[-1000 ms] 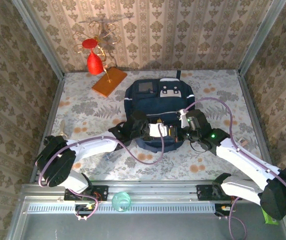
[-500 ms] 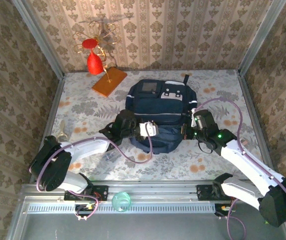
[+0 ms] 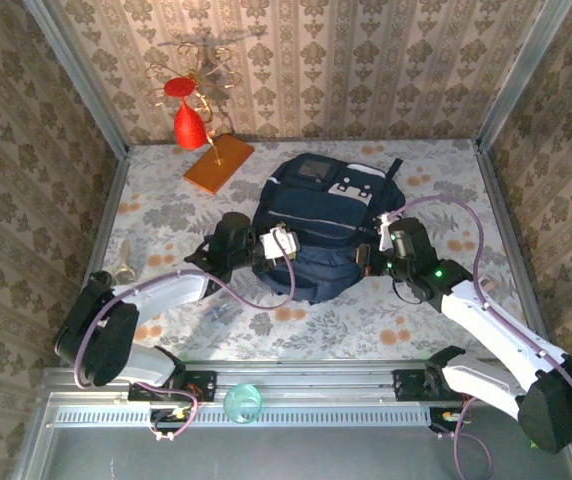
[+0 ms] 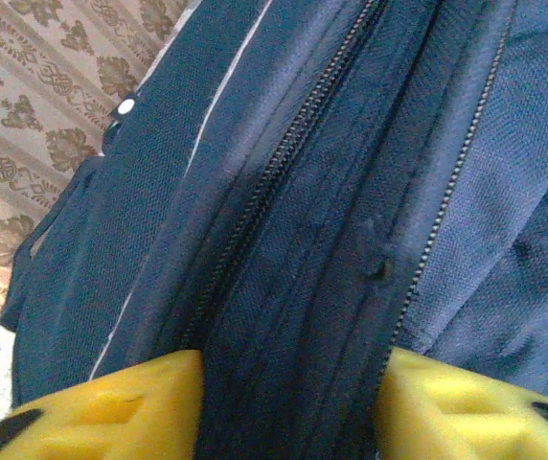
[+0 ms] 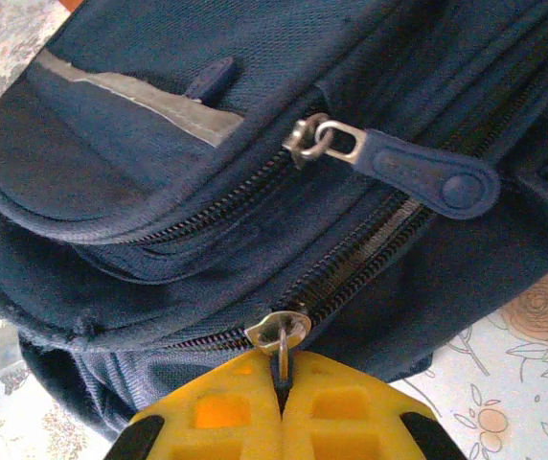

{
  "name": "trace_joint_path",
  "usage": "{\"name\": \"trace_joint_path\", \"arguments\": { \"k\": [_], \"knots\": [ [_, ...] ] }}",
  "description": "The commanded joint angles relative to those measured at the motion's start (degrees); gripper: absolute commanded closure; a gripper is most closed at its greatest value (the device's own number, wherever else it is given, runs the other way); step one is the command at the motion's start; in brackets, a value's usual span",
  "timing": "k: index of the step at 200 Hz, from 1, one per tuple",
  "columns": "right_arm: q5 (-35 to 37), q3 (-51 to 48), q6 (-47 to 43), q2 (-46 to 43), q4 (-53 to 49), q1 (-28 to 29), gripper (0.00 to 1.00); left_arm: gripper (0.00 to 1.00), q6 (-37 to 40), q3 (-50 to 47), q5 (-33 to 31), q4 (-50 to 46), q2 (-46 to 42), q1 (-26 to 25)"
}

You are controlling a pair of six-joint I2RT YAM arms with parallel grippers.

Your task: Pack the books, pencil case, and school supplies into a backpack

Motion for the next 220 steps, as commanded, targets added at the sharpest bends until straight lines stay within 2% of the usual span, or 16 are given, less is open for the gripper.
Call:
{"name": "trace_joint_path", "arguments": {
  "k": [1,45,83,112,138,191,220],
  "knots": [
    [-2.1,0.8,0.7,-0.7,4.1,1.6,1.00,0.41,-4.0,-0.1,0.9,-1.2,-4.5,-2.2],
    [-2.6,0.9,0.8,-0.6,4.7,3.5,1.00,0.38,-1.5,4.6,-5.0,-3.8,-3.6,-10.9],
    [-2.7,0.6,1.2,-0.5,5.5,4.1,1.00,0.40,3.9,11.4,-6.8,-8.0,3.6,-14.3],
    [-3.4,0.4,1.9,0.4,6.8,4.4,1.00,0.45,5.4,14.0,-8.7,-6.4,7.9,-14.9],
    [-3.4,0.1,1.8,0.6,6.9,4.6,1.00,0.56,7.1,13.0,-9.4,-4.5,9.8,-14.7],
    [-2.3,0.2,0.3,0.7,4.8,4.6,1.00,1.00,6.5,10.5,-6.0,-3.9,9.2,-11.6],
    [6.0,1.7,-0.1,0.5,-3.2,3.6,1.00,1.00,6.6,7.6,-1.2,-2.6,6.6,-8.7]
  ]
}}
